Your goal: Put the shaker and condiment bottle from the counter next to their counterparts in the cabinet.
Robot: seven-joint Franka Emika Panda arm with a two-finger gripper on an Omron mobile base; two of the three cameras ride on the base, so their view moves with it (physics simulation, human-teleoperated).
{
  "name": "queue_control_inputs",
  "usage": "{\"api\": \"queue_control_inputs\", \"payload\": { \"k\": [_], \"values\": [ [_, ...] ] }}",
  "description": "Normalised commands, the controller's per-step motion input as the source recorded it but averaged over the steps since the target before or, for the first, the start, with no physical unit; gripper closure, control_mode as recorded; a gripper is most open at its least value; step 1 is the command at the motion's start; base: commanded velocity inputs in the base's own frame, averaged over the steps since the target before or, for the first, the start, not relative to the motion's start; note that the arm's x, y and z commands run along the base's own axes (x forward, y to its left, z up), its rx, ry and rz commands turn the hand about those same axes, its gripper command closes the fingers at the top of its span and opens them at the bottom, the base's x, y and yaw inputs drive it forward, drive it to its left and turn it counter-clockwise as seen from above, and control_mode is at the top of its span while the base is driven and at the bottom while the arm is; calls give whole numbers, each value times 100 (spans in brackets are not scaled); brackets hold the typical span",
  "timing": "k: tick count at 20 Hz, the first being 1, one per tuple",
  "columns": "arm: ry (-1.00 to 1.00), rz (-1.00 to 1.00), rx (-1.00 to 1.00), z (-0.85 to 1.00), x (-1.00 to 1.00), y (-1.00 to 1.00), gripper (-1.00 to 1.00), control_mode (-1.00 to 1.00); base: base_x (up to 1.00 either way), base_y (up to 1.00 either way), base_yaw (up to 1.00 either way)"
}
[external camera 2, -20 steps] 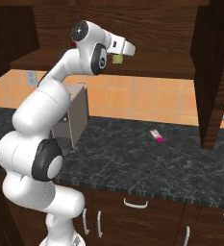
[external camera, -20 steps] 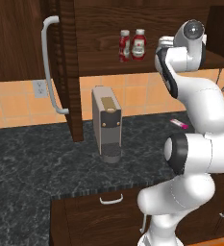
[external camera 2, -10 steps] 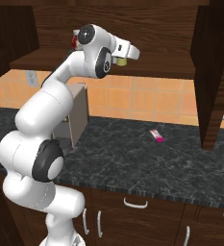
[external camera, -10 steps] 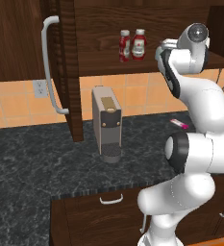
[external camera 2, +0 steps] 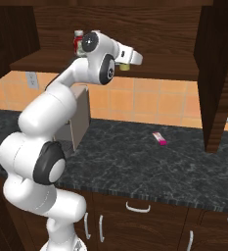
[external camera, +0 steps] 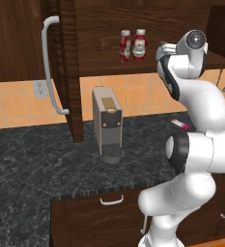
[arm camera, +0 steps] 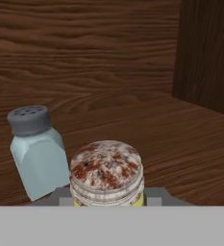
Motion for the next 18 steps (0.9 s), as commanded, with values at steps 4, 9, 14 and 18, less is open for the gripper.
{"api": "queue_control_inputs", "payload": {
  "k": [4, 9, 14, 18],
  "values": [
    [0, 0, 0, -1, 29, 0, 100, -100, 0, 0, 0],
    [0, 0, 0, -1, 33, 0, 100, -100, 0, 0, 0],
    [0, 0, 0, -3, 34, 0, 100, -100, 0, 0, 0],
    [0, 0, 0, -3, 22, -2, 100, -100, 0, 0, 0]
  ]
}}
